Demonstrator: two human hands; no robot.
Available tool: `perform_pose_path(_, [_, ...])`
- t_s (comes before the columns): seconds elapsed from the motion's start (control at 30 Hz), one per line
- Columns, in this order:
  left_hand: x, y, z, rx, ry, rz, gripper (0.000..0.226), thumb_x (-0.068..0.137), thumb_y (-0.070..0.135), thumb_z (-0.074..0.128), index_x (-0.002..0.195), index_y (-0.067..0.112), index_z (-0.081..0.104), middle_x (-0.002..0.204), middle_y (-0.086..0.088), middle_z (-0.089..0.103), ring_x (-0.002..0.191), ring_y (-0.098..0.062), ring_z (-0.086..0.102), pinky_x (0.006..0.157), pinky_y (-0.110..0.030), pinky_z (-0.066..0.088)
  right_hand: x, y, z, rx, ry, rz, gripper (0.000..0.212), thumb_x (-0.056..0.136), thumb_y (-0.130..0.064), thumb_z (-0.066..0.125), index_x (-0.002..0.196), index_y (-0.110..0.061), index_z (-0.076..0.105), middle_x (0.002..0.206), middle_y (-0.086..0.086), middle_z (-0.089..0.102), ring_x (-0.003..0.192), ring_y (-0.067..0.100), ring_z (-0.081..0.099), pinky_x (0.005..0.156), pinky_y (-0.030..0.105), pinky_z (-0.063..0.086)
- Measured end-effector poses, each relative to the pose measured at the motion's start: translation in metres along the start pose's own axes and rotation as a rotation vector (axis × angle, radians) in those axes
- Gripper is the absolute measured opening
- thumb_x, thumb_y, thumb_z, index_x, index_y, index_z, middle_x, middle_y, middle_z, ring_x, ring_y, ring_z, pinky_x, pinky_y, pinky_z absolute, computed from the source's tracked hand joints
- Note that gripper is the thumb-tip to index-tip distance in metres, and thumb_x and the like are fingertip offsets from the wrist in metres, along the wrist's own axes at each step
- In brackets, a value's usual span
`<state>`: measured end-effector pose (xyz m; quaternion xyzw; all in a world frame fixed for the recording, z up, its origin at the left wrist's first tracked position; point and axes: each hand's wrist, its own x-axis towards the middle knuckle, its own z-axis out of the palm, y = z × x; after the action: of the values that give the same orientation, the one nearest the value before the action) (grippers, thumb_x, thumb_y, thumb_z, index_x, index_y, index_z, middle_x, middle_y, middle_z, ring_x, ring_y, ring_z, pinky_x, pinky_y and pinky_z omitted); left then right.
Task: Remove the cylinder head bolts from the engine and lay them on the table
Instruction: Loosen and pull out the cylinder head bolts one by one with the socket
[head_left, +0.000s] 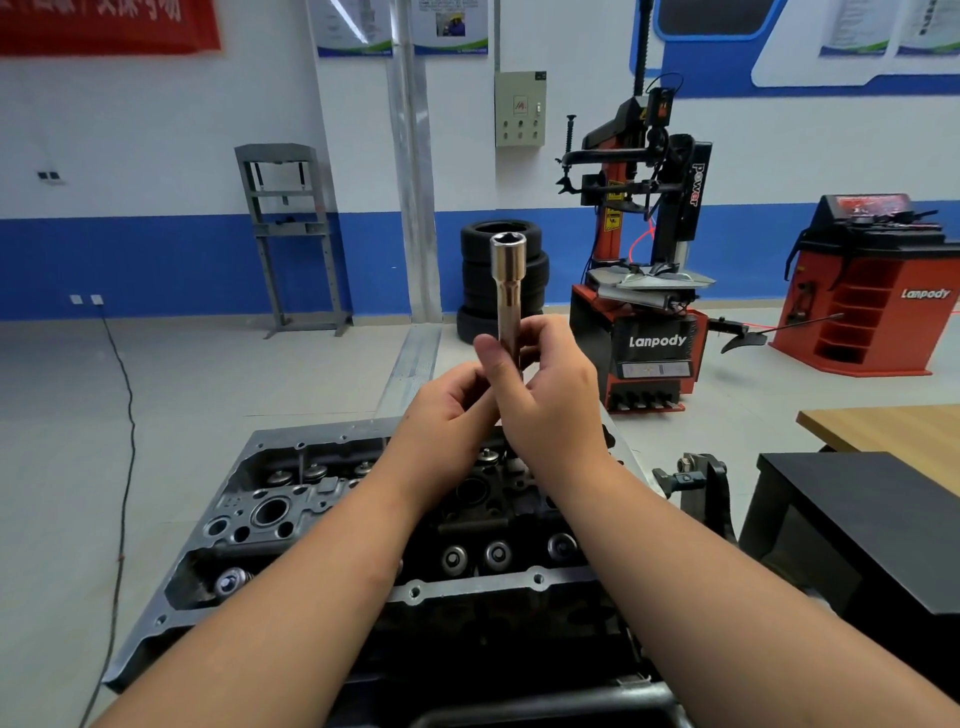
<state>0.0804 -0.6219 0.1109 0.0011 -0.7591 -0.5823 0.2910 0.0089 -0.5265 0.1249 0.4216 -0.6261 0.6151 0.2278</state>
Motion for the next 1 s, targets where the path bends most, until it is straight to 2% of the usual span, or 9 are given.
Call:
perform_pose_path(0.13, [0.0016, -0.0014, 0.0009, -0.059, 0.042, -0.019, 0.012, 0.101, 0.034, 0.067, 0.105, 0.025, 0.074, 0.097, 0.003, 0.079, 0.087, -0.008, 0.074, 0.071, -0.021, 0.057, 0.0008, 0.0016, 0.0013, 0.012, -0.027, -0.014, 0.015, 0.097, -0.04, 0.054, 0.093, -0.026, 0.057, 0.076, -0.014, 0.058, 0.073, 0.007, 0.056, 0.065, 0.015, 0.041])
perform_pose_path(0.3, [0.0007, -0.0002, 0.0002, -0.114, -0.029, -0.052, 0.025, 0.107, 0.038, 0.054, 0.117, 0.025, 0.072, 0.107, 0.002, 0.079, 0.101, -0.011, 0.074, 0.081, -0.025, 0.058, 0.0008, 0.0014, 0.0011, -0.008, -0.062, 0.014, 0.036, 0.1, -0.042, 0.044, 0.099, -0.014, 0.066, 0.088, 0.001, 0.068, 0.088, 0.021, 0.063, 0.075, 0.043, 0.052])
perform_pose_path(0.37, [-0.0004, 0.0001, 0.0002, -0.099, -0.051, -0.057, 0.026, 0.109, 0.037, 0.052, 0.121, 0.024, 0.071, 0.108, 0.004, 0.079, 0.104, -0.01, 0.074, 0.084, -0.026, 0.057, 0.0014, 0.0007, 0.0006, -0.002, -0.063, 0.025, 0.04, 0.101, -0.042, 0.042, 0.1, -0.011, 0.067, 0.09, 0.004, 0.068, 0.09, 0.024, 0.063, 0.076, 0.049, 0.052])
perform_pose_path(0.43, [-0.0012, 0.0005, 0.0004, -0.064, -0.039, -0.039, 0.023, 0.108, 0.035, 0.054, 0.116, 0.027, 0.073, 0.103, 0.006, 0.079, 0.099, -0.007, 0.074, 0.081, -0.023, 0.056, 0.002, -0.0003, 0.0004, 0.004, -0.068, 0.034, 0.037, 0.101, -0.042, 0.042, 0.1, -0.014, 0.065, 0.09, 0.001, 0.068, 0.09, 0.021, 0.062, 0.077, 0.045, 0.052])
perform_pose_path(0.57, [0.0003, 0.0009, 0.0003, -0.038, 0.0, -0.003, 0.014, 0.102, 0.033, 0.066, 0.114, 0.034, 0.073, 0.103, 0.005, 0.079, 0.095, -0.009, 0.075, 0.074, -0.022, 0.059, 0.0005, 0.0005, -0.0004, 0.01, -0.034, 0.017, 0.024, 0.092, -0.048, 0.061, 0.105, -0.03, 0.052, 0.089, -0.016, 0.063, 0.088, 0.002, 0.061, 0.073, 0.011, 0.045])
perform_pose_path(0.7, [0.0016, -0.0021, -0.0011, -0.056, 0.077, -0.04, 0.018, 0.095, 0.032, 0.074, 0.104, 0.018, 0.069, 0.091, 0.001, 0.078, 0.079, -0.011, 0.075, 0.066, -0.023, 0.059, 0.0009, 0.0008, -0.001, -0.021, 0.01, -0.011, 0.015, 0.094, -0.041, 0.059, 0.093, -0.027, 0.056, 0.082, -0.013, 0.063, 0.081, 0.006, 0.061, 0.066, 0.015, 0.046])
perform_pose_path(0.87, [-0.0002, 0.0011, 0.0019, -0.176, -0.019, -0.044, 0.031, 0.102, 0.045, 0.057, 0.124, 0.026, 0.068, 0.111, 0.003, 0.078, 0.103, -0.012, 0.075, 0.077, -0.023, 0.059, 0.0005, 0.0, 0.0009, -0.053, -0.049, -0.019, 0.035, 0.1, -0.037, 0.045, 0.099, -0.011, 0.068, 0.089, 0.001, 0.068, 0.092, 0.018, 0.06, 0.079, 0.034, 0.048])
perform_pose_path(0.93, [-0.0025, 0.0025, 0.0018, -0.169, -0.049, -0.035, 0.028, 0.106, 0.043, 0.054, 0.123, 0.029, 0.071, 0.111, 0.001, 0.079, 0.104, -0.014, 0.075, 0.079, -0.022, 0.058, 0.0004, -0.0026, 0.0008, -0.044, -0.046, -0.015, 0.035, 0.1, -0.037, 0.044, 0.102, -0.011, 0.068, 0.092, 0.0, 0.068, 0.093, 0.017, 0.06, 0.08, 0.034, 0.049])
perform_pose_path(1.0, [-0.0032, 0.004, 0.0017, -0.13, -0.042, -0.017, 0.022, 0.104, 0.044, 0.058, 0.117, 0.038, 0.073, 0.111, 0.004, 0.079, 0.104, -0.012, 0.075, 0.079, -0.021, 0.058, 0.0006, -0.0026, -0.0003, -0.007, -0.043, -0.004, 0.028, 0.098, -0.041, 0.05, 0.107, -0.017, 0.063, 0.092, -0.004, 0.066, 0.089, 0.011, 0.061, 0.077, 0.027, 0.05])
